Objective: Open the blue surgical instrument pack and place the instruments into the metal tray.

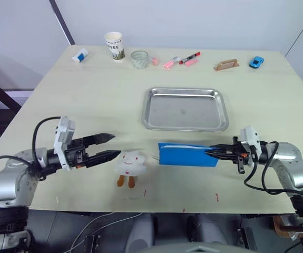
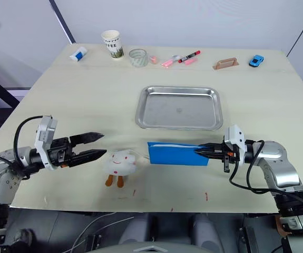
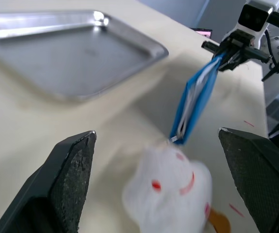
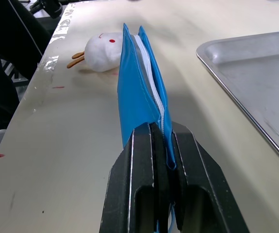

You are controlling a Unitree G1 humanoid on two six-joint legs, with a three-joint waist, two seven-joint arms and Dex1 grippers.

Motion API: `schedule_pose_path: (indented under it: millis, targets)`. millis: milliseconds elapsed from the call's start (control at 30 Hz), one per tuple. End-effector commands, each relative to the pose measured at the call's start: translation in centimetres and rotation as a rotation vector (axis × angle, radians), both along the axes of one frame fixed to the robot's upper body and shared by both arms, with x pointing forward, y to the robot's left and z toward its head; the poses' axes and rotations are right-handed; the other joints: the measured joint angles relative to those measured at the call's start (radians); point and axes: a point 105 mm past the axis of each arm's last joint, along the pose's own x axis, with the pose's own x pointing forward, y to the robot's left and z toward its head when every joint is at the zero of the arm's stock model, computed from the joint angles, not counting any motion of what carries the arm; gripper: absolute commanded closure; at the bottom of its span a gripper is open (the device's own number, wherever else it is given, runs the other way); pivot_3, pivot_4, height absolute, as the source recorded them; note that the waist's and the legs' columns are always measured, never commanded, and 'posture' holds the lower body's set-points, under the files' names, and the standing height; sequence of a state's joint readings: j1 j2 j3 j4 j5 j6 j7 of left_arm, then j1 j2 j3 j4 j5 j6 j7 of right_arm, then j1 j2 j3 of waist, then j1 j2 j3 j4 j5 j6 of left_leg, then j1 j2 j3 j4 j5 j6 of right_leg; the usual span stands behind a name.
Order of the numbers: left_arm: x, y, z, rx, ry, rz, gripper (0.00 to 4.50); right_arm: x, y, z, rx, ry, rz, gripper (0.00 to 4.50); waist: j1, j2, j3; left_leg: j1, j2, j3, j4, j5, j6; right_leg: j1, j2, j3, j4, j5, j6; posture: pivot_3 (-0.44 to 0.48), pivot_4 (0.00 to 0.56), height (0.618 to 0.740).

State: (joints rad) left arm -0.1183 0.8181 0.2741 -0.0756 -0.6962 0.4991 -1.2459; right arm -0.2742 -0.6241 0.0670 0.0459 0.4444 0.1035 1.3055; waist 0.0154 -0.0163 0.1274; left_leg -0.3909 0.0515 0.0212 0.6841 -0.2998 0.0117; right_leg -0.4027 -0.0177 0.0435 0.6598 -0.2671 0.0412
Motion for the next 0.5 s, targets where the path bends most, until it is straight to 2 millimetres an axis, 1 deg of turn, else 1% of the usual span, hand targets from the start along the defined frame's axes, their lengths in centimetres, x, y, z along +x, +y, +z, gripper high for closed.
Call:
schedule_pose_path:
  millis: [33, 100, 200, 267, 300, 333, 367, 500]
  targets:
    - [0.6, -2.0, 0.1, 0.018, -0.037, -0.064, 0.12, -0.2, -0.3, 0.9, -0.004, -0.032, -0.004, 4.5, 0.0, 0.0, 0.0, 0.0, 0.0, 0.0, 0.0, 0.0, 0.0, 0.0, 0.0, 0.0, 0.0, 0.0, 0.0, 0.0, 0.15, 0.74]
    - [1.4, -3.6, 0.0, 0.018, -0.047, -0.112, 0.12, -0.8, -0.2, 0.8, -0.001, -0.024, 0.004, 4.5, 0.005, 0.0, 0.0, 0.0, 0.0, 0.001, 0.0, 0.0, 0.0, 0.0, 0.0, 0.0, 0.0, 0.0, 0.0, 0.0, 0.15, 0.74]
    - [1.9, -5.2, 0.1, 0.017, -0.058, -0.181, 0.12, -1.0, -0.3, 0.7, -0.005, -0.022, 0.001, 4.5, 0.002, 0.0, 0.0, 0.0, -0.002, 0.0, 0.001, 0.0, 0.0, 0.001, 0.0, 0.0, 0.0, 0.0, 0.0, 0.0, 0.15, 0.74]
    - [2.1, -6.2, 0.2, 0.008, -0.059, -0.235, 0.62, -1.0, -0.4, 0.7, -0.011, -0.023, -0.006, 4.5, -0.002, 0.0, 0.0, 0.0, -0.002, 0.0, 0.001, 0.0, 0.0, 0.001, 0.0, 0.0, 0.0, 0.0, 0.0, 0.0, 0.15, 0.74]
    - [2.2, -6.5, 0.0, 0.018, -0.061, -0.261, 1.08, -0.9, -0.4, 0.6, -0.012, -0.024, -0.009, 4.5, -0.002, 0.0, 0.0, 0.0, -0.002, 0.0, 0.0, 0.0, 0.0, 0.001, 0.001, 0.0, 0.0, 0.0, 0.0, 0.0, 0.15, 0.74]
    - [2.1, -6.8, -0.2, 0.031, -0.059, -0.292, 1.17, -0.9, -0.3, 0.7, -0.008, -0.024, -0.011, 4.5, -0.002, 0.0, 0.0, 0.0, -0.002, 0.0, 0.0, 0.0, 0.0, 0.0, 0.001, 0.0, 0.0, 0.0, 0.0, 0.0, 0.15, 0.74]
    - [2.0, -7.1, -0.4, 0.04, -0.057, -0.315, 1.72, -1.0, -0.2, 0.8, -0.003, -0.023, -0.01, 4.5, -0.002, 0.0, 0.0, 0.0, -0.002, 0.0, 0.0, 0.0, 0.0, 0.0, 0.001, 0.0, 0.0, 0.0, 0.0, 0.0, 0.15, 0.74]
    - [2.2, -8.0, -0.7, 0.047, -0.076, -0.364, 1.72, -1.3, 0.0, 0.6, -0.007, -0.014, 0.004, 4.5, -0.002, 0.0, 0.0, 0.0, -0.002, 0.0, 0.0, 0.0, 0.0, 0.0, 0.001, 0.0, 0.0, 0.0, 0.0, 0.0, 0.15, 0.74]
